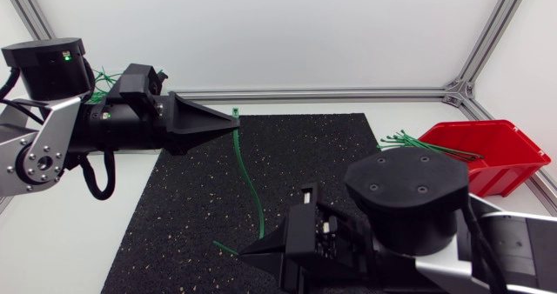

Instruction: Take a green cable tie from the red box, thread the tail through the head to close it, then place it in the transparent bin on the left.

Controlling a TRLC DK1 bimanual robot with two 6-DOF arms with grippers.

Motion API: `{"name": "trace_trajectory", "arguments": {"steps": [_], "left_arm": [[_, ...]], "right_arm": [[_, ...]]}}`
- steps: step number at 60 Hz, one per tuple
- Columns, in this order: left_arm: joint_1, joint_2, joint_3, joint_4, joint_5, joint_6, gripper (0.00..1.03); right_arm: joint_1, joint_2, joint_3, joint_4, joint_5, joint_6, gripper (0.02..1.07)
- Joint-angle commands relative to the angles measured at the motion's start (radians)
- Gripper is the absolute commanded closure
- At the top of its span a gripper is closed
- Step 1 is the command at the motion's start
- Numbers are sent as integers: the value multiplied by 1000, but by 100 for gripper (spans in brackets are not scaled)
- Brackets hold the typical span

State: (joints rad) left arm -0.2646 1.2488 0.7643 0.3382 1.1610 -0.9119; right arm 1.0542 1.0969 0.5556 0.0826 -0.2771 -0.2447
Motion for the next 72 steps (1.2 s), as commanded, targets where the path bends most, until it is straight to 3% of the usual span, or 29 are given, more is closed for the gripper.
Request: {"name": "trace_trajectory", "arguments": {"steps": [1, 6, 11, 16, 22, 40, 54, 72], "left_arm": [[-8, -19, -28, 9, -6, 18, 100], [-13, -22, -31, 9, -9, 18, 100], [-16, -26, -34, 9, -11, 19, 100], [-22, -32, -43, 9, -23, 36, 100], [-27, -48, -51, 9, -30, 47, 100], [-70, -137, -97, 12, -80, 73, 100], [-105, -275, -154, -2, -132, 85, 100], [-147, -440, -200, -119, -210, 150, 100]], "right_arm": [[-36, -5, 32, -47, -40, 53, 102], [-49, -9, 90, -178, -120, 119, 102], [-65, -8, 145, -265, -129, 120, 102], [-103, 24, 244, -425, -223, 193, 102], [-97, 12, 313, -506, -234, 214, 102], [-88, -29, 432, -593, -249, 561, 102], [-112, -51, 434, -590, -390, 851, 102], [-168, -23, 510, -604, -499, 1021, 102]]}}
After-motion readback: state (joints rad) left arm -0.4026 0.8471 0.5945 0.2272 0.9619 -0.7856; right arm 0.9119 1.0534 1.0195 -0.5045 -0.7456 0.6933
